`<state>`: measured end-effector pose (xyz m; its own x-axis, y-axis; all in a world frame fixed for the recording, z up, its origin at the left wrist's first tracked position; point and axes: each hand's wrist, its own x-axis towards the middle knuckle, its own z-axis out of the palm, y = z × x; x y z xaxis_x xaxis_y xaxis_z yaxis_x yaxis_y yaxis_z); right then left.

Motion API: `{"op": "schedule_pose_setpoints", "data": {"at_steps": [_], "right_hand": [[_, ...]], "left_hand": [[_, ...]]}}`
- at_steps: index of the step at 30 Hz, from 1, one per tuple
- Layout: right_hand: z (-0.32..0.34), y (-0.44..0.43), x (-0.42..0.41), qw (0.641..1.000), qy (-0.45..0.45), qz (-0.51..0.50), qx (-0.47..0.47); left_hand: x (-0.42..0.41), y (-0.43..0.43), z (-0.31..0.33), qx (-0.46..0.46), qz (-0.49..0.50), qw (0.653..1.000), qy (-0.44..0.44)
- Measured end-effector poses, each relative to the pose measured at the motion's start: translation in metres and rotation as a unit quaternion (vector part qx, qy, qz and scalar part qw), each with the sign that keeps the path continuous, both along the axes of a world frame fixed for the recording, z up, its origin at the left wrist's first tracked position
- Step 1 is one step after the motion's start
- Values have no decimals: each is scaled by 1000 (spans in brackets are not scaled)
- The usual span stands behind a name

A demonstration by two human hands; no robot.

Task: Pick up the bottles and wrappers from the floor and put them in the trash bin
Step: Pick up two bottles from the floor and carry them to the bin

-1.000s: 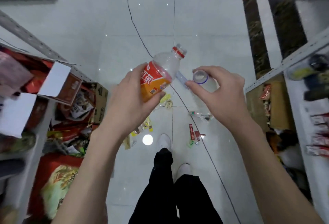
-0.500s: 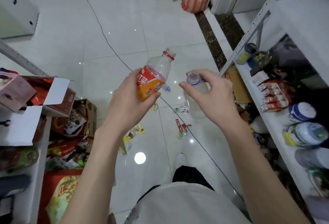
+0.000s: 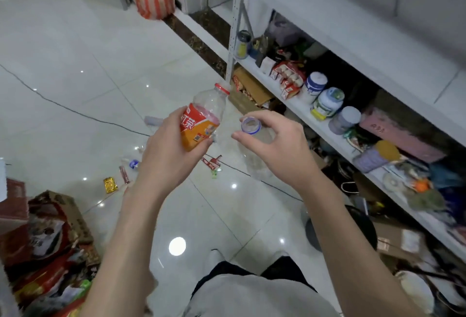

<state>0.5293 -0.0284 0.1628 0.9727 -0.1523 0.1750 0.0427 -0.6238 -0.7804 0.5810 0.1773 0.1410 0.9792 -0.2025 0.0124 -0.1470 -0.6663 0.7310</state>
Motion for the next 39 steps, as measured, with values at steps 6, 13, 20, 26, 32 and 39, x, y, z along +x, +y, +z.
{"op": "schedule_pose_setpoints", "data": {"at_steps": [6,13,20,26,32,39], "right_hand": [[12,-56,-72,994,-9,-105,-16],[20,-136,-185,975,-35,-218,-3],[19,-222,-330,949,-33,-315,1],[8,-282,-440,922,-19,-388,3],[-12,-322,-500,892,-12,-450,41],[-42,-369,-489,882,24,-464,75]], "left_hand": [[-25,-68,10,0,-108,994,-15],[-96,-171,17,18,-230,972,-40],[-213,-279,17,12,-314,948,-50],[-299,-358,3,21,-369,929,-25],[-337,-414,-19,48,-406,912,22],[-324,-467,-58,86,-408,908,42]]}}
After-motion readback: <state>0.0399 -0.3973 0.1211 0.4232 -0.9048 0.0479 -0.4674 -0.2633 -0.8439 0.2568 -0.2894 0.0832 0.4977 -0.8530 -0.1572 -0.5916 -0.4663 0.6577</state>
